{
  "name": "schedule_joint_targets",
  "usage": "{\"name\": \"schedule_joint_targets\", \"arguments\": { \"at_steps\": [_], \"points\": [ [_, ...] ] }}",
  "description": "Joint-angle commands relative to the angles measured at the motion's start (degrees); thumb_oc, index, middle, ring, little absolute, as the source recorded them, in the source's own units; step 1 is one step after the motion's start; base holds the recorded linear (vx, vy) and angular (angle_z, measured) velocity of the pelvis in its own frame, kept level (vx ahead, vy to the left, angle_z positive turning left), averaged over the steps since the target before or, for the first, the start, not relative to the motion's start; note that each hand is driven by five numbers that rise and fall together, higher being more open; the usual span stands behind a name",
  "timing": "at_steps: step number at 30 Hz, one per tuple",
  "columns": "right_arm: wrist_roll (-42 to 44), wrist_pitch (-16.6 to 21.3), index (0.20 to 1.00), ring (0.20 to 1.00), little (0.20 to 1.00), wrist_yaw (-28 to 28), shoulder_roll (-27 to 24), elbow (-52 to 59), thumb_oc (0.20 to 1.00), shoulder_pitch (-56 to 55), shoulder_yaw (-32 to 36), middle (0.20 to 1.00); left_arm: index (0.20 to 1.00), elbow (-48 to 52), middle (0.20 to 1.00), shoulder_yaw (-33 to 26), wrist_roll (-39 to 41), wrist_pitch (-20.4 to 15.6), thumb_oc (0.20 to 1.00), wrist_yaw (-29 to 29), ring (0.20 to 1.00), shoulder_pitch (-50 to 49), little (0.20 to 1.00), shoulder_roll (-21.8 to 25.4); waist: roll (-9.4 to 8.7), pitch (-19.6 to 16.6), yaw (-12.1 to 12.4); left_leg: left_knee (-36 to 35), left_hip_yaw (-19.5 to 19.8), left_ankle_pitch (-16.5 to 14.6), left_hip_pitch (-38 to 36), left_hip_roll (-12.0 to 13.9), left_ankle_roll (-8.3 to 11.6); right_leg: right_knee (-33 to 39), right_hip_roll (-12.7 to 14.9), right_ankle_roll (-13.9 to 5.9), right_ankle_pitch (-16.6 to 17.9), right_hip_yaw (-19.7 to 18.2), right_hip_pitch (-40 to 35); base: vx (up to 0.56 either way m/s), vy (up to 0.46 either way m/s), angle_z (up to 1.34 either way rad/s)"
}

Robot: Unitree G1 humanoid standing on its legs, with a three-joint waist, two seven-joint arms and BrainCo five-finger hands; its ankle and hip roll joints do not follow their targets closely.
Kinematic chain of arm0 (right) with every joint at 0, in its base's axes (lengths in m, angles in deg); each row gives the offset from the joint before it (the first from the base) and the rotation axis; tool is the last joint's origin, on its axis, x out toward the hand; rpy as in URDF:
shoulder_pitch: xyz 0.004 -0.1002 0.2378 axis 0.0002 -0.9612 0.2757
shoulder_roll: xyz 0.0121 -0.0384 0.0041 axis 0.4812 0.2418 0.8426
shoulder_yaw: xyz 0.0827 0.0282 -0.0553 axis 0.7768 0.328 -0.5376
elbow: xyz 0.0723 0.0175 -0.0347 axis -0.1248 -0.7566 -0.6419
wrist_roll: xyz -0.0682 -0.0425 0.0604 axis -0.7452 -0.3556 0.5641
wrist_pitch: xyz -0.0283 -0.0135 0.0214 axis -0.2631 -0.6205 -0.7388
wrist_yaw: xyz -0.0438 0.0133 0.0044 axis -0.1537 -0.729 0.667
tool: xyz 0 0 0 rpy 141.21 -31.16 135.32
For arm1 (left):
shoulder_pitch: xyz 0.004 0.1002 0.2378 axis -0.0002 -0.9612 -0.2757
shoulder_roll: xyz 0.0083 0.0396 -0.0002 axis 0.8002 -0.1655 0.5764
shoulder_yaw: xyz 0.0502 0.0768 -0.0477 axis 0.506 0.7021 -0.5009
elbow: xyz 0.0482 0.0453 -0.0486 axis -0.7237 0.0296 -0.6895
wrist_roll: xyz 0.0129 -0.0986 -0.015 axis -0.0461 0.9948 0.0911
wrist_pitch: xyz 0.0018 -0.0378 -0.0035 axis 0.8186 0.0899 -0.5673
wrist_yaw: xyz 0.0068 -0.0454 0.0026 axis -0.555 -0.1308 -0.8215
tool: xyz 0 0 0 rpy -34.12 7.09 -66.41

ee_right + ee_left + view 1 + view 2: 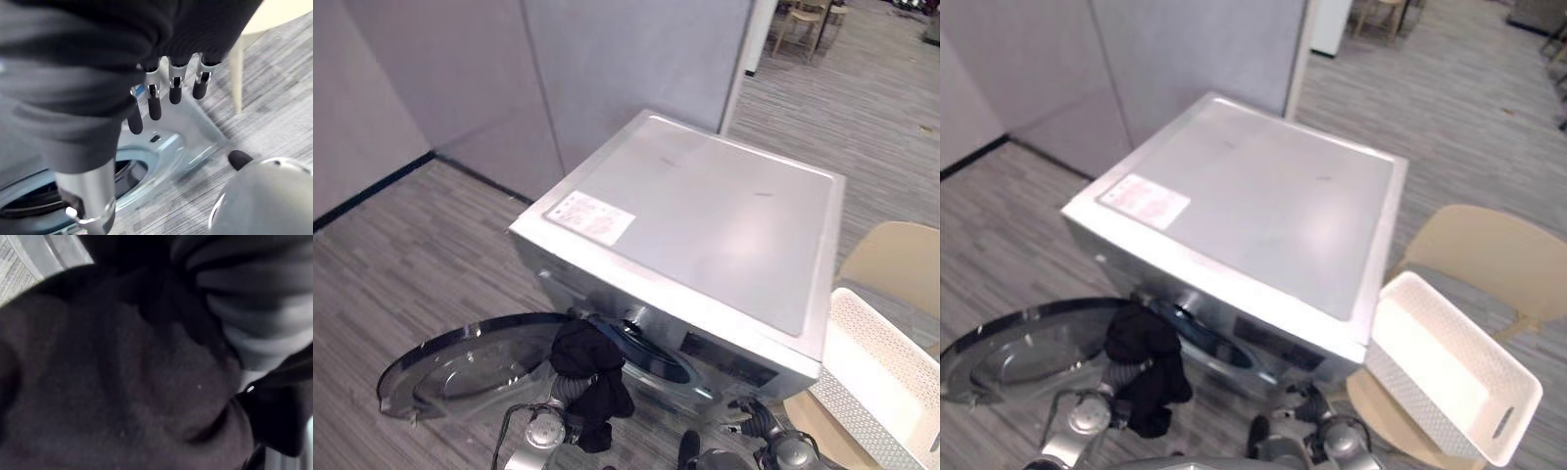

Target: Grab the laundry basket,head to the washer,open it,put in the laundry and shut it.

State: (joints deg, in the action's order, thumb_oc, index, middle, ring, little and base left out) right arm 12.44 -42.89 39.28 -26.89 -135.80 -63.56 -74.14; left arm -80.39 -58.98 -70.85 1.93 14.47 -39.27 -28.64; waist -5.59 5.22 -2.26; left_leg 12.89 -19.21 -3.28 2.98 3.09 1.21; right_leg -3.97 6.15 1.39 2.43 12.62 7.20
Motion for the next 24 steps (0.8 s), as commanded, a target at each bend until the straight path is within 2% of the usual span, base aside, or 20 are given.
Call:
{"name": "schedule_joint_targets", "arguments": {
  "at_steps": [1, 3, 4, 6, 9, 11, 12, 13, 14, 16, 17, 18, 20, 22, 24],
  "points": [
    [-0.31, 1.21, 1.000, 1.000, 1.000, 1.65, -3.20, 2.02, 1.000, 4.61, 2.37, 1.000, 0.200, 3.17, 0.200, -0.26, -0.56, -3.20, 0.200, -0.33, 0.200, 5.62, 0.200, -0.56, 1.12, 3.61, -1.04, -7.12, 10.90, 0.13, 2.63, 0.75, 2.42, 1.00, -0.08, -6.08, -6.93, -1.38, -4.91, 0.01, 0.056, -1.01],
    [-0.07, 1.21, 1.000, 1.000, 1.000, 1.76, -3.19, 1.57, 1.000, 4.39, 2.94, 1.000, 0.200, 3.19, 0.200, 0.65, -0.75, -3.02, 0.200, -0.43, 0.200, 6.80, 0.200, -0.90, 1.32, 4.07, -2.13, -6.18, 9.36, 0.17, 4.20, 1.15, 2.20, 0.60, 0.51, -6.39, -6.75, -2.30, -3.95, 0.00, 0.142, -0.58],
    [-0.26, 0.83, 1.000, 1.000, 1.000, 1.87, -3.19, 0.59, 1.000, 4.66, 2.76, 1.000, 0.200, 3.65, 0.200, 0.75, -0.76, -3.00, 0.200, -0.55, 0.200, 6.86, 0.200, -1.02, 1.87, 4.78, -2.74, -7.32, 7.99, -0.83, 3.42, 1.00, 1.30, -0.53, 0.30, -6.98, -6.90, -4.77, -2.22, -0.02, 0.178, -0.33],
    [-0.06, 0.86, 1.000, 1.000, 1.000, 2.04, -3.02, 0.49, 1.000, 5.02, 2.72, 1.000, 0.200, 3.78, 0.200, 0.78, -0.71, -3.31, 0.200, -0.98, 0.200, 7.46, 0.200, -0.77, 1.76, 5.24, -3.11, -7.22, 7.37, -0.93, 4.07, 0.77, 0.99, -1.43, 0.47, -7.31, -6.49, -5.80, -0.57, -0.05, 0.168, -0.58],
    [0.29, 0.67, 1.000, 1.000, 1.000, 2.32, -2.30, 0.66, 1.000, 6.88, 2.02, 1.000, 0.200, 5.17, 0.200, 1.01, -0.75, -3.88, 0.200, -2.05, 0.200, 9.26, 0.200, 0.42, 1.11, 7.60, -3.79, -6.58, 3.48, -1.99, 5.41, 0.33, -0.27, -5.38, 0.83, -8.65, -5.16, -9.08, 5.02, -0.14, 0.191, -1.00],
    [1.77, 1.05, 1.000, 1.000, 1.000, 2.80, -1.60, 1.13, 1.000, 8.48, 1.80, 1.000, 0.200, 5.75, 0.200, 1.01, -0.05, -4.47, 0.200, -3.59, 0.200, 11.78, 0.200, 1.33, 0.59, 9.93, -3.68, -5.28, 0.94, -2.28, 7.83, 0.75, -0.87, -9.85, 1.65, -9.27, -4.01, -9.25, 10.10, -0.22, 0.121, -0.86],
    [2.35, 1.03, 1.000, 1.000, 1.000, 3.02, -1.44, 1.39, 1.000, 8.58, 1.88, 1.000, 0.200, 6.03, 0.200, 1.04, 0.15, -4.52, 0.200, -3.91, 0.200, 12.69, 0.200, 1.60, 0.66, 10.78, -3.60, -4.26, 0.83, -3.80, 8.35, 1.11, -0.83, -12.03, 2.08, -9.62, -5.18, -8.54, 11.13, -0.28, 0.039, -0.53],
    [3.61, 1.41, 1.000, 1.000, 1.000, 3.70, -1.18, 1.47, 1.000, 9.33, 2.29, 1.000, 0.200, 7.22, 0.200, 1.43, 0.37, -5.03, 0.200, -5.16, 0.200, 15.37, 0.200, 2.19, 0.25, 12.27, -3.35, -0.58, 0.38, -4.73, 12.47, 1.69, -1.22, -15.02, 3.00, -9.00, -5.71, -6.37, 13.48, -0.18, 0.008, -0.40],
    [3.61, 1.42, 1.000, 1.000, 1.000, 3.70, -1.17, 1.46, 1.000, 9.37, 2.31, 1.000, 0.200, 7.21, 0.200, 1.44, 0.38, -5.03, 0.200, -5.16, 0.200, 15.41, 0.200, 2.20, 0.27, 12.23, -3.38, -0.37, 0.43, -4.83, 12.66, 1.74, -1.23, -15.08, 2.99, -9.00, -5.74, -6.33, 13.58, -0.26, -0.071, -0.20],
    [5.24, 1.99, 1.000, 1.000, 1.000, 4.51, -1.34, 2.31, 1.000, 9.49, 2.98, 1.000, 0.200, 8.81, 0.200, 1.90, 0.63, -5.42, 0.200, -6.04, 0.200, 17.82, 0.200, 2.98, -0.38, 13.92, -3.07, 5.81, 1.39, -5.79, 18.23, 2.70, -1.38, -17.43, 2.50, -7.68, -7.15, -6.54, 16.07, -0.19, -0.105, 0.00],
    [5.82, 2.22, 1.000, 1.000, 1.000, 4.89, -1.52, 2.53, 1.000, 9.42, 3.15, 1.000, 0.200, 9.88, 0.200, 1.57, 0.97, -5.76, 0.200, -6.45, 0.200, 18.33, 0.200, 3.23, -0.41, 14.53, -2.68, 8.99, 2.13, -6.56, 20.86, 3.61, -1.85, -19.85, 2.04, -6.83, -8.48, -6.75, 18.35, -0.23, -0.132, 0.16],
    [7.34, 2.64, 1.000, 1.000, 1.000, 5.32, -1.47, 2.41, 1.000, 9.68, 3.41, 1.000, 0.200, 11.30, 0.200, 1.44, 1.60, -6.00, 0.200, -7.32, 0.200, 19.50, 0.200, 3.35, -0.38, 14.88, -2.01, 15.70, 3.14, -8.34, 25.87, 5.42, -2.24, -25.70, 1.84, -5.45, -10.97, -5.66, 23.83, -0.15, -0.090, 0.19],
    [7.90, 3.09, 1.000, 1.000, 1.000, 5.47, -1.43, 2.62, 1.000, 9.68, 3.59, 1.000, 0.200, 11.87, 0.200, 1.45, 1.59, -5.91, 0.200, -7.48, 0.200, 19.82, 0.200, 3.22, -0.30, 14.79, -2.01, 18.97, 3.99, -9.25, 28.30, 6.31, -2.22, -27.99, 1.63, -5.08, -12.20, -5.24, 25.80, -0.08, -0.113, 0.12],
    [11.30, 4.25, 1.000, 1.000, 1.000, 6.55, -1.01, 2.61, 1.000, 10.78, 4.74, 1.000, 0.200, 13.33, 0.200, 2.81, 1.31, -5.90, 0.200, -9.65, 0.200, 25.05, 0.200, 3.10, -0.27, 14.69, -2.30, 30.56, 7.54, -12.61, 38.53, 8.20, -2.44, -38.89, 2.42, -3.99, -16.73, -3.20, 34.55, -0.11, -0.177, 0.29],
    [11.46, 4.51, 1.000, 1.000, 1.000, 6.66, -1.07, 2.65, 1.000, 11.15, 4.57, 1.000, 0.200, 13.71, 0.200, 3.47, 0.94, -5.90, 0.200, -10.19, 0.200, 26.64, 0.200, 3.12, -0.19, 14.58, -2.34, 33.29, 8.51, -13.47, 41.31, 8.30, -2.64, -41.67, 2.73, -3.63, -17.82, -2.57, 36.93, -0.06, -0.070, 0.38]
  ]
}}
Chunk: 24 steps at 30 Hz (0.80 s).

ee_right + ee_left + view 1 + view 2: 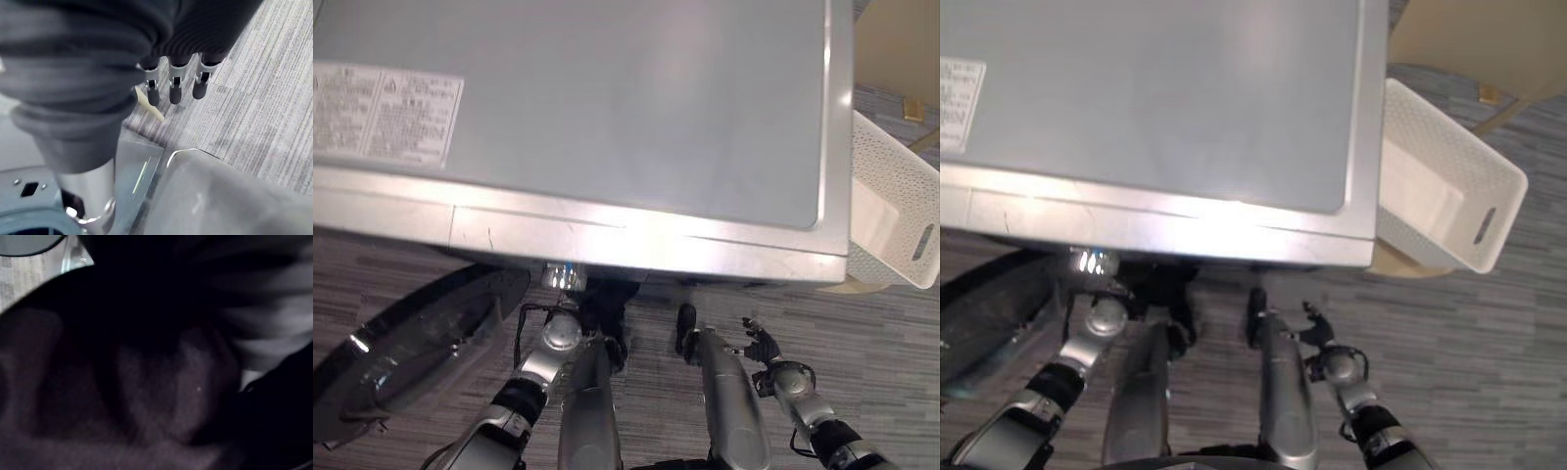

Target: Grab the laundry basket,head to the washer,open it,put in the laundry and shut it.

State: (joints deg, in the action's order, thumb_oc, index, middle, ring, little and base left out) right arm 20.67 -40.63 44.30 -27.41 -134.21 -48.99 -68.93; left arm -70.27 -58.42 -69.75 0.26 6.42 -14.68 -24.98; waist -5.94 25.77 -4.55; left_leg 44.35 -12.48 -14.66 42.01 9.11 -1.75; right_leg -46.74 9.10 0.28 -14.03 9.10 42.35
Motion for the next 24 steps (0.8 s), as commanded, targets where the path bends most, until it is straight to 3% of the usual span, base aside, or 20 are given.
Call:
{"name": "schedule_joint_targets", "arguments": {
  "at_steps": [1, 3, 7, 9, 15, 17, 18, 24],
  "points": [
    [3.43, 2.36, 1.000, 1.000, 1.000, 2.00, -0.35, 0.81, 1.000, -2.86, -0.68, 1.000, 0.200, 3.48, 0.200, 3.31, -0.42, -4.12, 0.200, -2.69, 0.200, 3.60, 0.200, -0.68, 0.19, -6.25, -0.14, 4.29, 2.54, -2.78, 4.99, 2.61, 0.25, -1.35, -0.04, -2.14, -2.54, 1.32, 4.09, -0.05, -0.059, 0.33],
    [3.82, 2.85, 1.000, 1.000, 1.000, 2.45, -0.24, 0.84, 1.000, -1.44, -1.15, 1.000, 0.200, 4.32, 0.200, 4.59, -2.03, -3.91, 0.200, -4.61, 0.200, 8.50, 0.200, -0.48, 0.12, -7.16, -0.15, 10.69, 5.00, -4.88, 11.92, 2.97, -0.10, -7.88, 1.06, -0.85, -6.48, 1.99, 9.78, -0.02, -0.071, 0.24],
    [4.19, 3.33, 1.000, 1.000, 1.000, 2.28, -0.76, 1.93, 1.000, -0.13, -2.56, 1.000, 0.200, 3.11, 0.200, 7.55, -5.42, -2.71, 0.200, -6.81, 0.200, 16.91, 0.200, -0.18, -0.27, -8.50, -1.07, 15.74, 7.60, -6.64, 18.61, 3.39, -0.39, -14.27, 2.27, 0.92, -10.48, 2.00, 15.75, 0.00, -0.045, 0.27],
    [4.38, 3.58, 1.000, 1.000, 1.000, 2.24, -1.04, 2.27, 1.000, 0.07, -2.84, 1.000, 0.200, 1.87, 0.200, 8.26, -6.24, -2.55, 0.200, -7.50, 0.200, 19.36, 0.200, -0.16, -0.38, -8.93, -1.48, 16.95, 8.10, -6.83, 20.34, 3.43, -0.43, -15.54, 2.49, 1.27, -11.16, 2.04, 17.20, 0.00, -0.027, 0.24],
    [5.77, 5.87, 1.000, 1.000, 1.000, 0.03, -4.72, 7.80, 1.000, -0.55, -5.08, 1.000, 0.200, -14.23, 0.200, 14.40, -10.20, -0.97, 0.200, -13.90, 0.200, 41.90, 0.200, 4.32, -0.12, -12.75, -5.51, 23.52, 10.08, -7.69, 30.43, 4.26, -0.25, -23.55, 2.70, 2.70, -13.60, 1.11, 27.06, 0.01, -0.019, 0.05],
    [6.05, 6.05, 1.000, 1.000, 1.000, -0.02, -5.14, 8.62, 1.000, -0.56, -5.02, 1.000, 0.200, -17.11, 0.200, 14.89, -9.45, -0.30, 0.200, -14.26, 0.200, 44.88, 0.200, 4.50, 0.07, -13.07, -5.87, 24.76, 10.41, -7.80, 31.88, 4.17, -0.25, -24.95, 2.79, 2.89, -13.99, 1.14, 28.34, 0.03, -0.002, -0.04],
    [6.49, 6.56, 1.000, 1.000, 1.000, -0.41, -5.88, 9.65, 1.000, -0.46, -5.26, 1.000, 1.000, -22.49, 1.000, 16.81, -10.84, 1.20, 1.000, -14.87, 1.000, 49.90, 1.000, 5.34, 0.43, -13.48, -6.43, 26.12, 10.88, -8.05, 33.44, 4.33, -0.28, -26.66, 2.84, 3.03, -14.34, 1.01, 29.80, 0.03, -0.006, -0.06],
    [7.29, 7.64, 1.000, 1.000, 1.000, -1.45, -6.70, 11.00, 1.000, -0.58, -5.06, 1.000, 1.000, -24.76, 1.000, 19.00, -16.04, 3.36, 1.000, -13.35, 1.000, 49.97, 1.000, 5.02, 0.78, -13.73, -6.03, 27.05, 11.74, -8.24, 34.67, 4.27, -0.28, -27.46, 2.94, 2.54, -14.09, 1.12, 30.63, 0.00, -0.010, 0.04]
  ]
}}
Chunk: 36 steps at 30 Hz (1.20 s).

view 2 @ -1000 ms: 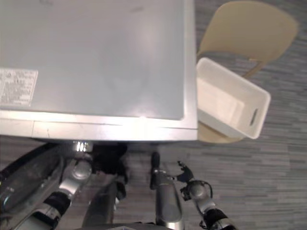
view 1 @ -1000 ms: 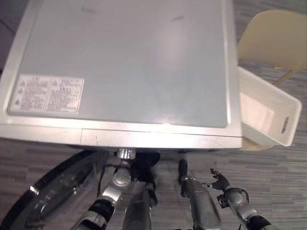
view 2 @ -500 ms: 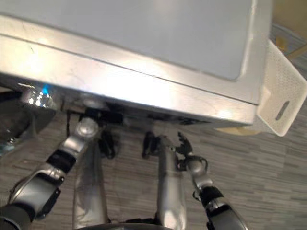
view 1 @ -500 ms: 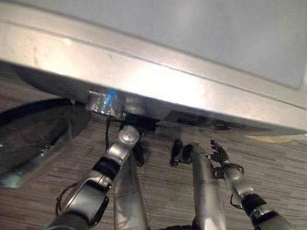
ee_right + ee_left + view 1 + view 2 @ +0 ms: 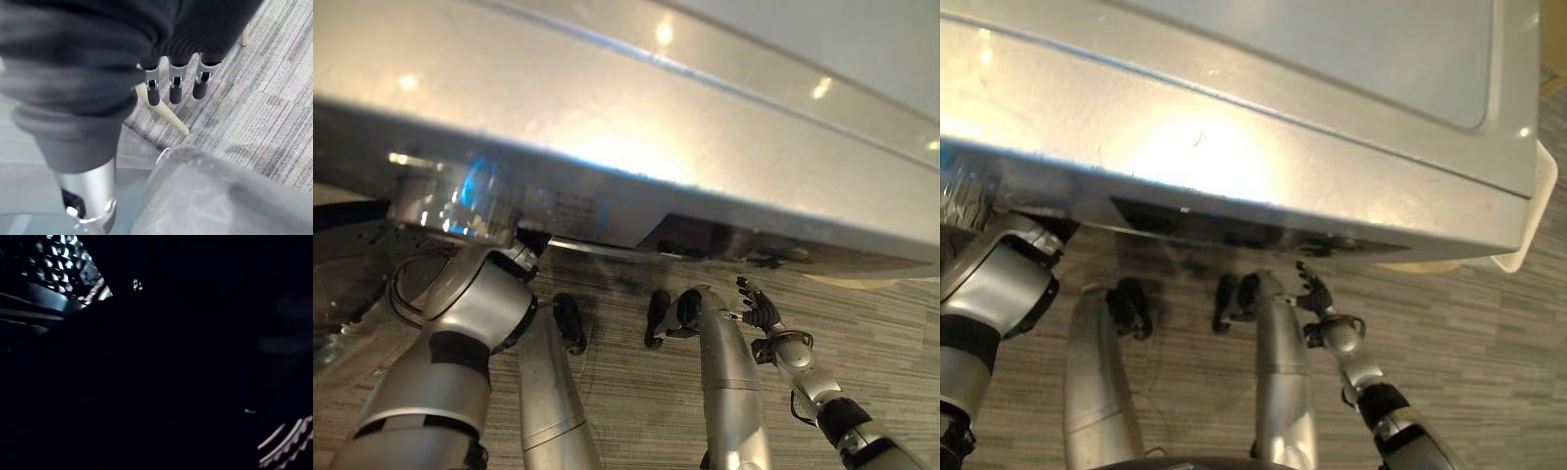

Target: Grab the laundry basket,head to the washer,open it,put in the laundry and shut it.

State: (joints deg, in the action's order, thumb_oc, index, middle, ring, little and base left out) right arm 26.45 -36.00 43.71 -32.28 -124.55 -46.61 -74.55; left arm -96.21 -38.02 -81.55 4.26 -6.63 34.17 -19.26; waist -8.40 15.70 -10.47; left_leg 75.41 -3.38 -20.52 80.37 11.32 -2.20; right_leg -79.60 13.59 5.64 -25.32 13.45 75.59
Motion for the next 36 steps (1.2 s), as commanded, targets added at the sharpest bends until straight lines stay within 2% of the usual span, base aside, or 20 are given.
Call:
{"name": "schedule_joint_targets", "arguments": {
  "at_steps": [1, 3, 6, 7, 9, 10, 12, 14, 16, 17, 18, 22, 23, 24, 27, 28, 33, 36],
  "points": [
    [1.56, 2.91, 1.000, 1.000, 1.000, -1.19, -1.96, 0.92, 1.000, -2.77, 0.40, 1.000, 1.000, 0.65, 1.000, -1.13, -4.90, -0.26, 1.000, 0.77, 1.000, 0.71, 1.000, -0.82, 3.30, -3.74, 0.03, -4.23, 2.59, -2.27, -3.81, 2.08, 0.26, 5.73, -1.47, -2.94, -2.63, -3.20, -2.75, -0.01, 0.002, 0.03],
    [1.76, 2.62, 1.000, 1.000, 1.000, -2.39, -1.89, 0.74, 1.000, -2.75, -0.03, 1.000, 1.000, 0.26, 1.000, -1.00, -6.37, 0.07, 1.000, 3.36, 1.000, -1.51, 1.000, -0.35, 3.52, -4.24, 0.54, -5.83, 2.36, -1.63, -4.88, 2.24, 0.68, 7.21, -1.38, -3.25, -1.87, -3.05, -3.60, -0.03, 0.012, 0.04],
    [1.56, 2.38, 1.000, 1.000, 1.000, -2.54, -1.64, 0.58, 1.000, -2.57, -0.33, 1.000, 1.000, 1.06, 1.000, -2.51, -5.37, -0.06, 1.000, 4.15, 1.000, -4.56, 1.000, -0.81, 3.56, -4.54, 0.83, -8.50, 2.11, -0.71, -6.58, 2.14, 1.19, 9.79, -1.29, -3.45, -0.94, -2.67, -5.39, -0.05, -0.006, 0.04],
    [1.00, 1.82, 1.000, 1.000, 1.000, -2.55, -1.07, 0.16, 1.000, -2.56, -0.44, 1.000, 1.000, 3.17, 1.000, -4.42, -4.63, -0.47, 1.000, 5.05, 1.000, -9.96, 1.000, -1.26, 3.51, -4.84, 1.50, -11.77, 1.66, 0.29, -9.23, 2.15, 1.72, 12.72, -1.26, -3.73, -0.17, -2.15, -7.91, -0.05, -0.008, 0.07],
    [0.68, 1.51, 1.000, 1.000, 1.000, -2.35, -0.74, -0.49, 1.000, -2.43, -0.44, 1.000, 1.000, 4.42, 1.000, -5.51, -4.20, -0.83, 1.000, 5.55, 1.000, -13.02, 1.000, -1.67, 3.39, -5.07, 1.80, -13.80, 1.30, 0.93, -11.14, 2.16, 2.07, 15.00, -1.38, -4.01, 0.51, -1.77, -9.86, -0.06, -0.011, 0.12],
    [-0.02, 0.77, 1.000, 1.000, 1.000, -2.19, -0.32, -1.30, 1.000, -2.48, 0.02, 1.000, 1.000, 7.81, 1.000, -7.98, -2.60, -1.65, 1.000, 6.56, 1.000, -19.70, 1.000, -2.12, 3.31, -5.11, 2.52, -18.57, 0.08, 2.18, -15.65, 1.98, 2.84, 19.82, -1.58, -4.67, 2.11, -1.36, -13.94, -0.06, -0.005, 0.15],
    [-0.42, 0.36, 1.000, 1.000, 1.000, -2.01, 0.11, -2.85, 1.000, -2.38, 0.09, 1.000, 1.000, 8.70, 1.000, -9.27, -1.29, -1.98, 1.000, 7.17, 1.000, -23.13, 1.000, -2.64, 3.25, -5.07, 2.89, -21.74, -0.59, 3.25, -18.63, 1.82, 3.14, 22.84, -1.86, -5.13, 3.22, -0.98, -16.72, -0.04, 0.010, 0.10],
    [-2.98, -1.18, 1.000, 1.000, 1.000, -1.65, 0.53, -5.83, 1.000, -2.51, 0.63, 1.000, 1.000, 12.24, 1.000, -12.66, 0.79, -2.80, 1.000, 9.46, 1.000, -33.32, 1.000, -2.66, 3.59, -5.52, 3.93, -30.68, -2.23, 5.55, -27.31, 0.93, 3.72, 30.20, -3.06, -6.91, 6.62, -0.52, -23.96, 0.00, 0.036, 0.07],
    [-3.60, -1.68, 1.000, 1.000, 1.000, -1.63, 0.64, -6.74, 1.000, -2.84, 1.11, 1.000, 1.000, 12.98, 1.000, -14.06, 1.96, -3.02, 1.000, 10.47, 1.000, -36.79, 1.000, -3.00, 3.53, -5.57, 4.24, -34.25, -2.87, 6.44, -31.11, 0.51, 3.89, 33.28, -3.43, -7.39, 7.70, -0.46, -27.53, 0.06, 0.036, -0.01],
    [-4.65, -2.59, 1.000, 1.000, 1.000, -1.89, 0.50, -7.97, 1.000, -3.87, 1.95, 1.000, 1.000, 14.08, 1.000, -16.36, 3.80, -3.31, 1.000, 11.95, 1.000, -42.71, 1.000, -3.37, 3.52, -5.33, 4.72, -40.70, -4.13, 8.12, -38.59, -0.56, 4.17, 38.82, -3.81, -8.15, 9.63, -0.54, -34.26, 0.10, 0.042, -0.01],
    [-4.66, -2.60, 1.000, 1.000, 1.000, -1.88, 0.49, -7.93, 1.000, -3.93, 1.90, 1.000, 1.000, 14.17, 1.000, -16.40, 3.80, -3.28, 1.000, 11.97, 1.000, -42.82, 1.000, -3.35, 3.46, -5.10, 4.73, -41.06, -4.22, 8.27, -39.11, -0.60, 4.17, 39.08, -3.82, -8.17, 9.74, -0.57, -34.70, 0.12, 0.048, 0.01],
    [-7.17, -3.65, 1.000, 1.000, 1.000, -2.23, 0.73, -10.50, 1.000, -6.43, 3.26, 1.000, 1.000, 14.61, 1.000, -20.92, 7.46, -3.90, 1.000, 14.41, 1.000, -53.39, 1.000, -4.73, 3.39, -3.98, 5.76, -52.04, -6.30, 11.97, -53.31, -2.37, 5.04, 49.92, -4.49, -9.66, 13.17, -0.25, -48.33, 0.15, 0.010, -0.06],
    [-8.62, -4.32, 1.000, 1.000, 1.000, -2.62, 0.80, -12.43, 1.000, -8.72, 4.63, 1.000, 1.000, 13.43, 1.000, -23.12, 8.49, -3.94, 1.000, 15.76, 1.000, -60.02, 1.000, -5.81, 3.71, -3.86, 5.90, -59.34, -7.70, 16.05, -61.98, -2.96, 5.03, 57.64, -5.49, -9.70, 16.47, -0.24, -56.42, 0.16, 0.000, -0.20],
    [-8.62, -4.32, 1.000, 1.000, 1.000, -2.62, 0.79, -12.42, 1.000, -8.73, 4.62, 1.000, 1.000, 13.44, 1.000, -23.13, 8.48, -3.94, 1.000, 15.76, 1.000, -60.04, 1.000, -5.81, 3.70, -3.73, 5.93, -59.46, -7.73, 16.10, -62.20, -2.97, 5.04, 57.73, -5.51, -9.70, 16.51, -0.25, -56.61, 0.17, 0.004, -0.19],
    [-8.53, -4.61, 1.000, 1.000, 1.000, -3.10, 1.59, -18.16, 1.000, -10.63, 6.66, 1.000, 1.000, 7.46, 1.000, -24.92, 8.33, -3.64, 1.000, 17.69, 1.000, -65.55, 1.000, -8.14, 4.84, -6.09, 5.78, -69.15, -9.96, 18.75, -72.77, -4.06, 5.52, 66.44, -7.60, -10.45, 18.97, -1.65, -64.85, 0.21, -0.004, -0.23],
    [-8.53, -4.61, 1.000, 1.000, 1.000, -3.10, 1.58, -18.16, 1.000, -10.63, 6.66, 1.000, 1.000, 7.45, 1.000, -24.92, 8.33, -3.64, 1.000, 17.69, 1.000, -65.55, 1.000, -8.14, 4.84, -6.01, 5.82, -69.25, -10.00, 18.79, -72.92, -4.07, 5.52, 66.49, -7.62, -10.46, 19.00, -1.67, -64.97, 0.20, -0.021, -0.30],
    [-7.53, -5.07, 1.000, 1.000, 1.000, -3.39, 2.30, -24.85, 1.000, -13.00, 9.75, 1.000, 1.000, 1.45, 1.000, -26.18, 6.65, -2.77, 1.000, 19.73, 1.000, -69.30, 1.000, -10.41, 6.32, -11.03, 5.20, -77.58, -11.43, 20.95, -81.33, -5.11, 6.34, 76.33, -9.54, -11.02, 20.46, -1.64, -74.02, 0.17, -0.037, -0.14],
    [-6.46, -5.15, 1.000, 1.000, 1.000, -3.82, 2.40, -25.26, 1.000, -13.88, 10.53, 1.000, 1.000, 2.04, 1.000, -26.46, 6.99, -2.69, 1.000, 20.24, 1.000, -70.44, 1.000, -10.89, 6.50, -11.86, 5.10, -78.95, -11.67, 21.25, -83.32, -5.09, 6.58, 78.07, -9.90, -10.91, 20.69, -1.49, -76.31, 0.11, -0.023, -0.05]
  ]
}}
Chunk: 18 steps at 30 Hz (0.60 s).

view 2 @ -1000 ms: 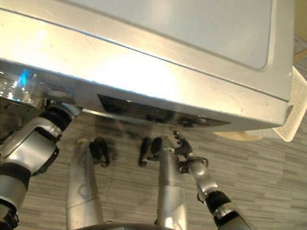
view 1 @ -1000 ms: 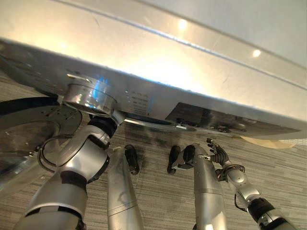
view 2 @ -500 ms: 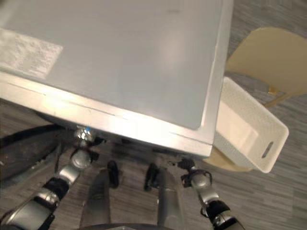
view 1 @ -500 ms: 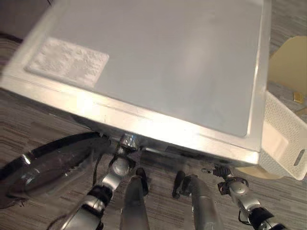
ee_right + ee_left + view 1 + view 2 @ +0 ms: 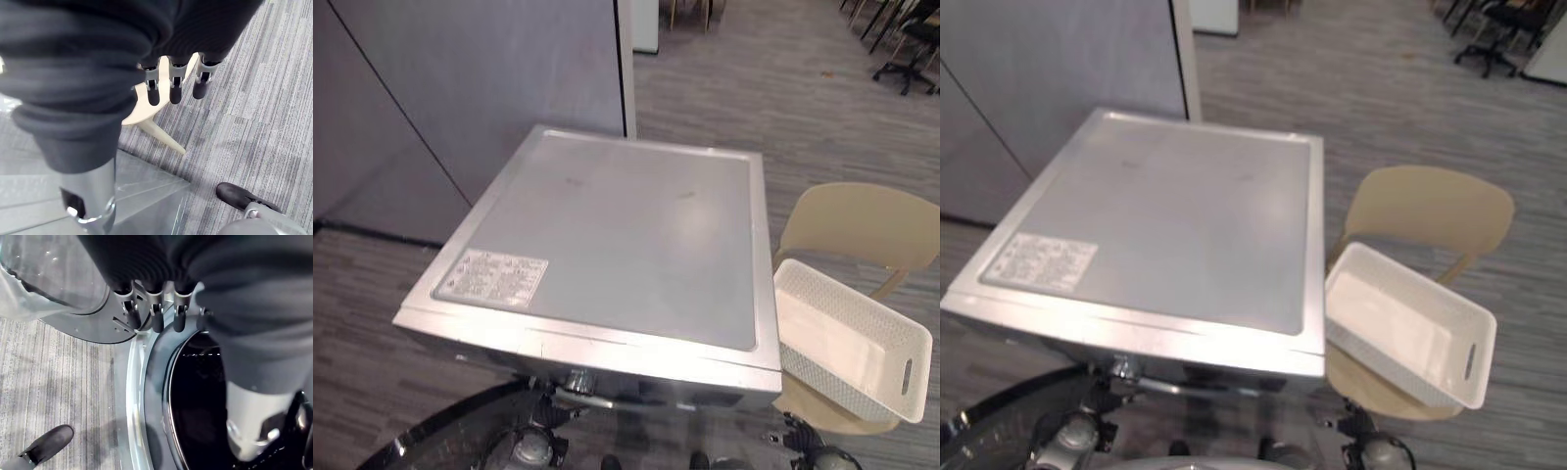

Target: Grab the laundry basket,head to the washer,open it,put in the laundry and shut it.

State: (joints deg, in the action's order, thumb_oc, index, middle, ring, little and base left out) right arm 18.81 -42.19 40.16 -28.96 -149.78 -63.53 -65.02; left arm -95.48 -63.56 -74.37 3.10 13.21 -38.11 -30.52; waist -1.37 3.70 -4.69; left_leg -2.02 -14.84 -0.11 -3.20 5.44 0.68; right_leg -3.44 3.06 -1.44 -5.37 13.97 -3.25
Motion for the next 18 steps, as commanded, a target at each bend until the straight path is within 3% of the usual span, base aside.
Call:
{"name": "schedule_joint_targets", "arguments": {
  "at_steps": [1, 2, 8, 12, 13, 14, 15, 18],
  "points": [
    [1.37, 1.09, 1.000, 1.000, 1.000, -0.28, -0.83, -0.07, 1.000, 2.80, 1.09, 1.000, 1.000, 0.88, 1.000, -1.05, -0.31, -1.41, 1.000, 0.58, 1.000, 1.56, 1.000, 0.17, -0.50, -0.14, -0.62, -2.06, -0.37, 0.90, -0.41, 0.76, 3.73, 2.74, 0.51, -3.85, 0.81, -2.16, 1.68, 0.09, -0.030, 0.03],
    [1.37, 0.63, 1.000, 1.000, 1.000, 1.73, -1.81, -1.53, 1.000, 5.64, -0.30, 1.000, 1.000, 2.49, 1.000, 0.61, 5.13, -2.39, 1.000, -0.61, 1.000, 3.89, 1.000, -2.77, -1.03, 0.02, 1.70, -0.56, 5.10, -0.98, 0.88, -2.22, 2.93, 4.34, 1.58, -4.47, 2.43, -3.14, 2.23, 0.09, -0.013, 0.04],
    [-0.03, 0.59, 1.000, 1.000, 1.000, 1.97, -2.23, -1.46, 1.000, 5.15, -0.40, 1.000, 1.000, 2.27, 1.000, 0.85, 3.56, -2.34, 1.000, -0.14, 1.000, 3.85, 1.000, -2.28, -0.99, -0.36, 1.46, -1.16, 4.82, -1.66, -0.92, -2.45, 2.72, 5.80, 1.60, -4.70, 2.20, -3.20, -0.27, 0.06, 0.034, 0.03],
    [-0.70, 0.43, 1.000, 1.000, 1.000, 2.78, -1.68, -0.64, 1.000, 5.74, -0.84, 1.000, 1.000, 3.73, 1.000, 0.95, 3.58, -2.59, 1.000, -0.79, 1.000, 4.47, 1.000, -1.07, -1.34, 0.86, 1.45, -2.56, 4.13, -1.19, 0.59, -2.44, 2.24, 5.58, 1.93, -5.94, 4.06, -4.03, 2.87, -0.16, 0.102, -0.04],
    [-0.96, 0.29, 1.000, 1.000, 1.000, 2.95, -1.26, 0.22, 1.000, 7.64, -1.90, 1.000, 1.000, 4.26, 1.000, 0.98, 3.93, -2.79, 1.000, -1.52, 1.000, 6.15, 1.000, 0.12, -1.44, 2.74, 1.85, -2.74, 3.96, 0.05, 3.60, -1.87, 1.76, 2.61, 1.84, -6.65, 4.92, -4.99, 8.73, -0.55, 0.054, -0.60],
    [-1.14, 0.30, 1.000, 1.000, 1.000, 2.70, -0.62, 0.66, 1.000, 9.35, -3.36, 1.000, 1.000, 3.72, 1.000, 1.00, 4.44, -2.81, 1.000, -2.08, 1.000, 8.42, 1.000, 1.77, -1.26, 4.19, 2.80, -2.39, 3.40, 1.95, 6.72, -0.31, 1.06, -6.78, 0.78, -7.11, 2.33, -5.82, 12.53, -0.55, 0.053, -0.76],
    [-1.14, 0.30, 1.000, 1.000, 1.000, 2.70, -0.61, 0.65, 1.000, 9.37, -3.36, 1.000, 1.000, 3.72, 1.000, 1.00, 4.44, -2.81, 1.000, -2.08, 1.000, 8.44, 1.000, 1.78, -1.26, 4.05, 2.82, -2.39, 3.37, 2.01, 6.91, -0.30, 1.07, -6.78, 0.77, -7.09, 2.40, -5.85, 12.74, -0.42, 0.046, -0.71],
    [-1.58, 0.82, 1.000, 1.000, 1.000, 2.28, -0.50, 2.21, 1.000, 9.03, -4.11, 1.000, 1.000, 4.62, 1.000, 0.41, 4.70, -2.89, 1.000, -2.28, 1.000, 8.85, 1.000, 2.81, -0.76, 4.38, 3.94, -1.84, 3.48, 3.96, 8.65, 0.48, 0.52, -19.94, -0.94, -6.59, -1.68, -6.83, 10.44, -0.23, 0.004, -0.20]
  ]
}}
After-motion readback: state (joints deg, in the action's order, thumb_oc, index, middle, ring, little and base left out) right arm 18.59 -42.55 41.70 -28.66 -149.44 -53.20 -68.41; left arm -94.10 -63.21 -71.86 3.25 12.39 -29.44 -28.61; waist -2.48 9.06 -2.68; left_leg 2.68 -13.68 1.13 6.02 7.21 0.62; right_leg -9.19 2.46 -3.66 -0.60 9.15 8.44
